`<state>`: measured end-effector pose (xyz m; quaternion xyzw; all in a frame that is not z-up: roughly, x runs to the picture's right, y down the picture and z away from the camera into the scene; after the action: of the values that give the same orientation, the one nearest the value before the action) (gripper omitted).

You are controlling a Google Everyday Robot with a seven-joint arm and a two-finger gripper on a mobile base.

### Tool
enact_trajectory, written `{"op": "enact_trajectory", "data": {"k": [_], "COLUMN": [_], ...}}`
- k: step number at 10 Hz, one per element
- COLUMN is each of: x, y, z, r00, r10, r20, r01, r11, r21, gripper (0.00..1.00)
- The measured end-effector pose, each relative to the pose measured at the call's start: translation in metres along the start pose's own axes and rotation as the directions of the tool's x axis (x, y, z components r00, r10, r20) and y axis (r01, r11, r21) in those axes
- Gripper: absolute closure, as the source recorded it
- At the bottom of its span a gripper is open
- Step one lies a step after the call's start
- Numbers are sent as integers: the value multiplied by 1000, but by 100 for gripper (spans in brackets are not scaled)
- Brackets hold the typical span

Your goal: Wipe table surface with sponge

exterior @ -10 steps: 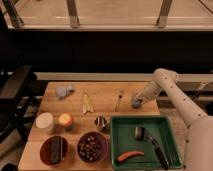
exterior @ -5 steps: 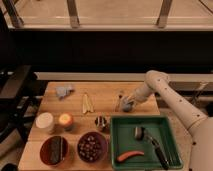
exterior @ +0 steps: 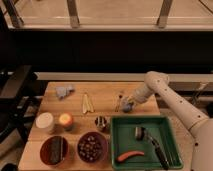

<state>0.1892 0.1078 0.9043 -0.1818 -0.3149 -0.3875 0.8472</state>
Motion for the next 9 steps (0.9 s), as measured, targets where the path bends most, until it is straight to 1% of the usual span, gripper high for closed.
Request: {"op": "enact_trajectory", "data": {"k": [2, 4, 5, 6, 7, 9], "x": [6, 11, 18, 27, 40, 63], "y": [23, 30, 31, 27, 16, -7], "z": [-10, -16, -20, -24, -28, -30], "r00": [998, 996, 995, 994, 994, 995], "r10": [50, 76, 84, 80, 56, 11], "r20": [-27, -49, -61, -74, -89, -98], "r01": [-50, -75, -84, -79, -56, -12], "r11": [999, 997, 996, 997, 998, 1000], "r21": [-2, 6, 9, 9, 4, -9], "gripper": [100, 100, 100, 100, 100, 100]}}
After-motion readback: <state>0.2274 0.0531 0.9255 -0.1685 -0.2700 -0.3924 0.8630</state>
